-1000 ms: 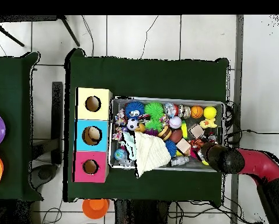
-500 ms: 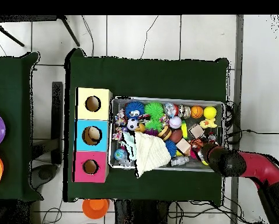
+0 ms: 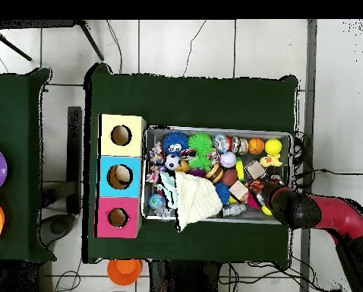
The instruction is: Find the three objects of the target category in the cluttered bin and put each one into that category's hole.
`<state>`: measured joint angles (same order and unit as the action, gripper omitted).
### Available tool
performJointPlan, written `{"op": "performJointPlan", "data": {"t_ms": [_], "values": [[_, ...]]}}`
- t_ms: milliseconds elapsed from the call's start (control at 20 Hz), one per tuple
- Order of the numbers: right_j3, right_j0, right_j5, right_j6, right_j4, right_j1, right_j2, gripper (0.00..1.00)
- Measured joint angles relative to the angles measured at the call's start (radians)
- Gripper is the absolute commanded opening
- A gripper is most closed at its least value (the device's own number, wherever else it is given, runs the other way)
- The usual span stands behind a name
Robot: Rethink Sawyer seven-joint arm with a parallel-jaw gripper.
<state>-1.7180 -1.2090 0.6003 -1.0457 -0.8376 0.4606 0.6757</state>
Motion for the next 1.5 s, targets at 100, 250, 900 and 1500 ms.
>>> {"op": "performJointPlan", "data": {"t_ms": [100, 250, 900, 1500], "values": [[-0.001, -0.001, -0.005, 0.000, 0.000, 0.000, 0.006, 1.00], [-0.003, -0.003, -0.010, 0.000, 0.000, 0.000, 0.010, 1.00], [-0.023, -0.008, -0.042, 0.000, 0.000, 0.000, 0.011, 0.00], [-0.059, -0.007, -0.042, 0.000, 0.015, 0.034, 0.022, 0.00]]}}
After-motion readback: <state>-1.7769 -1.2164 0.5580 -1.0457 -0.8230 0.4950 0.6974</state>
